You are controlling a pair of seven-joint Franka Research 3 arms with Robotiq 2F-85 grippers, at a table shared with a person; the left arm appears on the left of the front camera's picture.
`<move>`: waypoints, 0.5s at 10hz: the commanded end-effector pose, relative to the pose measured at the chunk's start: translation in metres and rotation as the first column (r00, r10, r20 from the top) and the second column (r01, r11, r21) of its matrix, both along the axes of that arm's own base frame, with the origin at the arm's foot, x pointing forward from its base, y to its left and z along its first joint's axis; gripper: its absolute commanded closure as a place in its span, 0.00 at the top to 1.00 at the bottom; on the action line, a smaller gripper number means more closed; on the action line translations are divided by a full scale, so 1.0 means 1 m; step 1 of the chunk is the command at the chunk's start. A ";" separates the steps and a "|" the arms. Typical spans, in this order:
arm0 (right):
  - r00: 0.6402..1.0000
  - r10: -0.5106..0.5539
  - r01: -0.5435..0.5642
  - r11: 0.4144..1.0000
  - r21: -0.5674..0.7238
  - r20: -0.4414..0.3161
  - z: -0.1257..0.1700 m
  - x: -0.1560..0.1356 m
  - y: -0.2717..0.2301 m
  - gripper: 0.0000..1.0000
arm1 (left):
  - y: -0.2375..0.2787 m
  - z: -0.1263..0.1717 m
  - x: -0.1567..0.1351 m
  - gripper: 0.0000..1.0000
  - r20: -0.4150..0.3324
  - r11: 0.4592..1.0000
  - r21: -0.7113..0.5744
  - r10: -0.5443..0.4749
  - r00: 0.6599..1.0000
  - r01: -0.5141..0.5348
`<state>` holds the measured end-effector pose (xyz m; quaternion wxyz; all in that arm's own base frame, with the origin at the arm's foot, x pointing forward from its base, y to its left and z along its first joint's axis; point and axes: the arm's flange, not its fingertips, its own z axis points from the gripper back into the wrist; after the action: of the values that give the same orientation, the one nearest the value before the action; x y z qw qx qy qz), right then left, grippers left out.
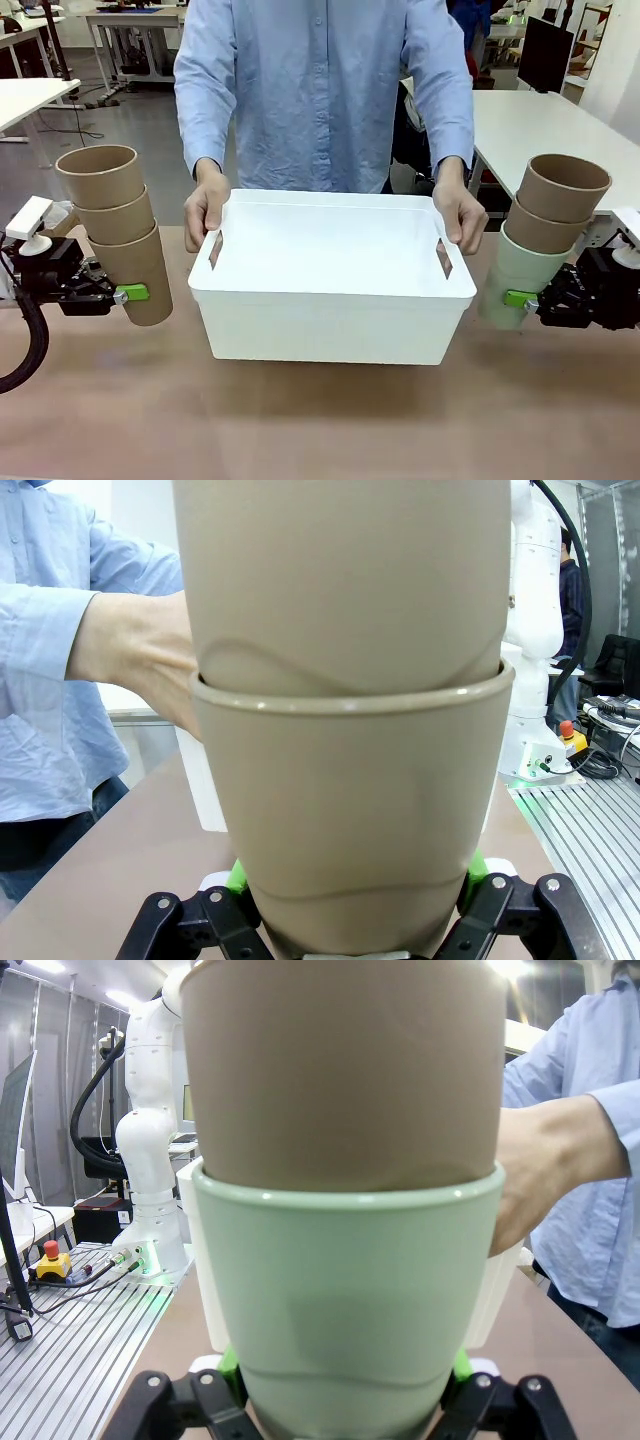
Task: Stack the cups and store them in the basket.
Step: Place the stack of Reusable plastic cups into the Pantry Basket.
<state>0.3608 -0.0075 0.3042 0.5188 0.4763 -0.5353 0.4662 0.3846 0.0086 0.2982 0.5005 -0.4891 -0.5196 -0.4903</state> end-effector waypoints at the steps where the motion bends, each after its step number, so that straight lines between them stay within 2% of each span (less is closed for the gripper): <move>1: 1.000 0.001 -0.001 1.000 -0.002 0.013 0.003 0.001 0.001 0.84 | 0.000 0.003 -0.001 0.84 0.009 1.000 -0.009 -0.003 1.000 0.003; 5: 1.000 0.001 -0.001 1.000 -0.002 0.013 0.003 0.001 0.001 0.84 | 0.000 0.003 -0.001 0.84 0.009 1.000 -0.009 -0.003 1.000 0.003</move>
<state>0.3608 -0.0075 0.3042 0.5188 0.4763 -0.5353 0.4662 0.3846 0.0086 0.2982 0.5005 -0.4891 -0.5196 -0.4903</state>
